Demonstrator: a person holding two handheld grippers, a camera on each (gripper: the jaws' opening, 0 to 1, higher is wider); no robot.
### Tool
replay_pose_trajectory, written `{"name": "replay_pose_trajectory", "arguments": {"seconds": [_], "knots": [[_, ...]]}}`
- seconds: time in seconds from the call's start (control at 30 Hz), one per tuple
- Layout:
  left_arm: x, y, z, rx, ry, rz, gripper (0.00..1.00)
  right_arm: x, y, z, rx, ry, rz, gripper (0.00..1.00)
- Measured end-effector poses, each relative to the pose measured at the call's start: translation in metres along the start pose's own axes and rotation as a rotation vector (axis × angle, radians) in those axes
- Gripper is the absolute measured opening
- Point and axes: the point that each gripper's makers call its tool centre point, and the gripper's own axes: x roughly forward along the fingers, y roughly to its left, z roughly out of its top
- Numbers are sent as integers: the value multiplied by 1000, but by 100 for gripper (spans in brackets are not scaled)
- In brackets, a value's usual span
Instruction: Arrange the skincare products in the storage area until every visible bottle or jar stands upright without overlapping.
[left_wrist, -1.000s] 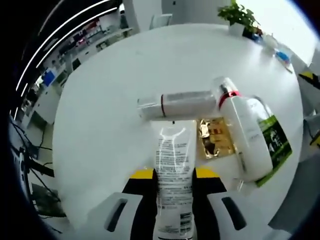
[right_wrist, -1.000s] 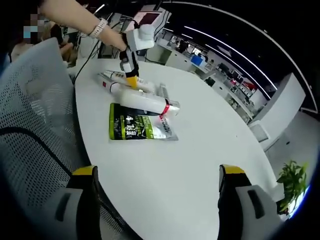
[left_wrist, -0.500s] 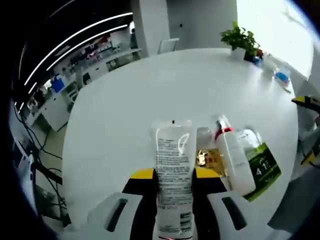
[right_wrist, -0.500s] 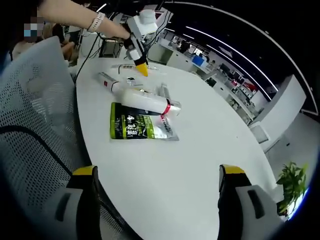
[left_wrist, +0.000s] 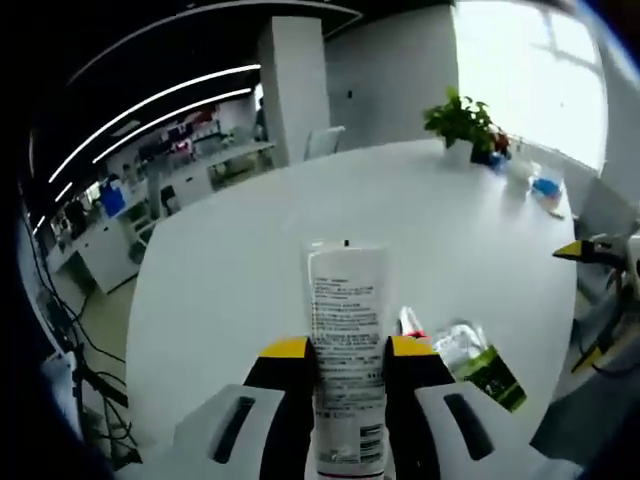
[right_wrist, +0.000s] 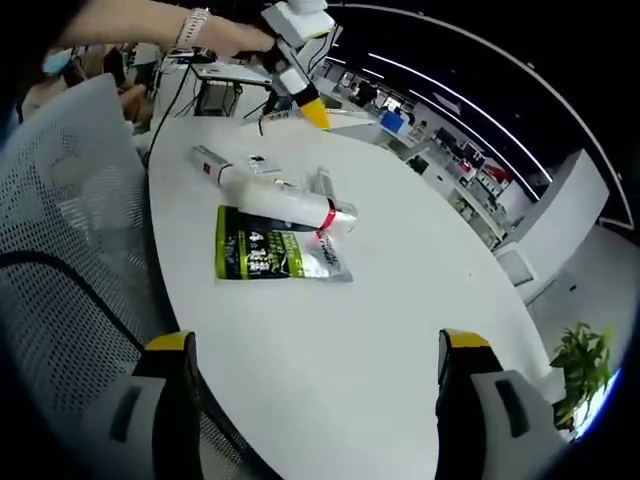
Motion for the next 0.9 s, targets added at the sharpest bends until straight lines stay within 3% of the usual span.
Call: {"name": "replay_pose_trajectory", "arguments": {"seconds": [0.17,0.47,0.7,0.83,0.9], "knots": [[4,-19,21,10,-58,-53,22,-1,-2,1,12,-6,-5,100],[19,-57,43,37,-120,-132,22,-2,-3,-1,15,3,-4,100],[28,-86,53,21,-160,-183,22,-6,-16,-1,108,-17,-12,99],[27,-102,61,11,-191,-207,22,-14,-24,-12,218,-2,21,81],[26,-111,67,-3,-219,-231,23,-18,-35,-13,285,-29,4,83]]}}
